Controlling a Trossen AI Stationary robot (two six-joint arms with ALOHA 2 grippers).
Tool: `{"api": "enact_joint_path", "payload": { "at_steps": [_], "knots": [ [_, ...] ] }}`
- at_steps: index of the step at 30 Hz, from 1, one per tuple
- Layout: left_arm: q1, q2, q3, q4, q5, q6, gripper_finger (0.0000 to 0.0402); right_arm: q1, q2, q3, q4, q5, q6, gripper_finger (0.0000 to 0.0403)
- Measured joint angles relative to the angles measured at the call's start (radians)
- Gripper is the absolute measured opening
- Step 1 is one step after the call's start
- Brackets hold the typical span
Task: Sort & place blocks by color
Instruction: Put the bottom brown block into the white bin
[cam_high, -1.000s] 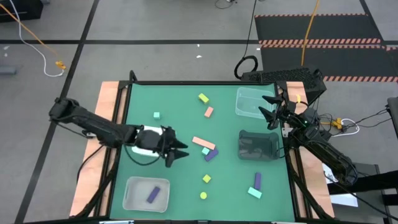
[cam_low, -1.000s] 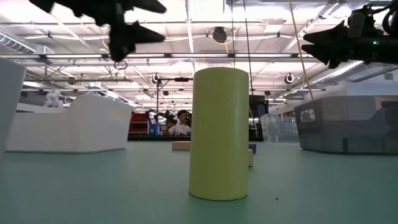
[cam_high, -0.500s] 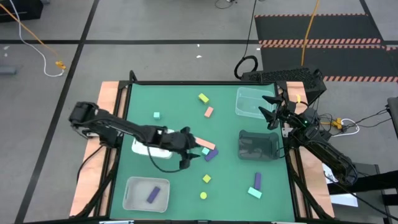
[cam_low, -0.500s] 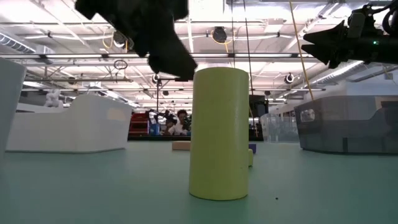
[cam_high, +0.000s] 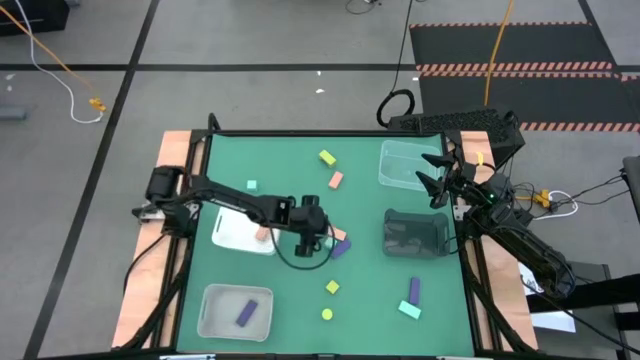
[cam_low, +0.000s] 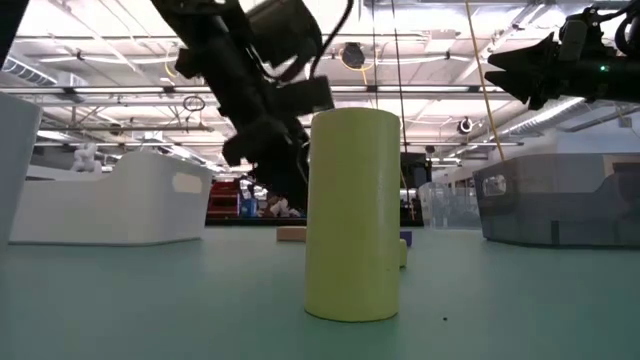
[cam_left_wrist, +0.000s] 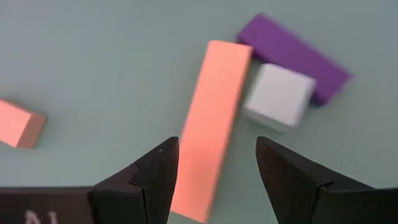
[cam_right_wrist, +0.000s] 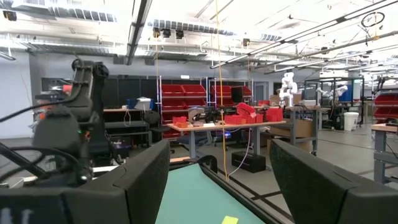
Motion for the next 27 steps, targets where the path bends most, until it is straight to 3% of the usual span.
{"api": "enact_joint_path", "payload": {
  "at_steps": [17,20,24,27],
  "knots": [
    [0.085,0.092,0.002,0.018,0.097,-0.011,0.0214,0.0,0.002,0.0,0.003,0.0,0.0,0.027],
    [0.085,0.093,0.002,0.017,0.115,-0.028,0.0194,0.0,0.002,0.0,0.0,0.0,0.0,0.027],
    [0.084,0.089,0.001,0.018,0.113,-0.065,0.0132,0.0,0.002,0.0,0.0,0.0,0.0,0.027],
    [0.089,0.09,0.001,0.033,0.1,-0.131,0.013,0.0,0.002,0.0,0.0,0.0,0.0,0.027]
  ]
}}
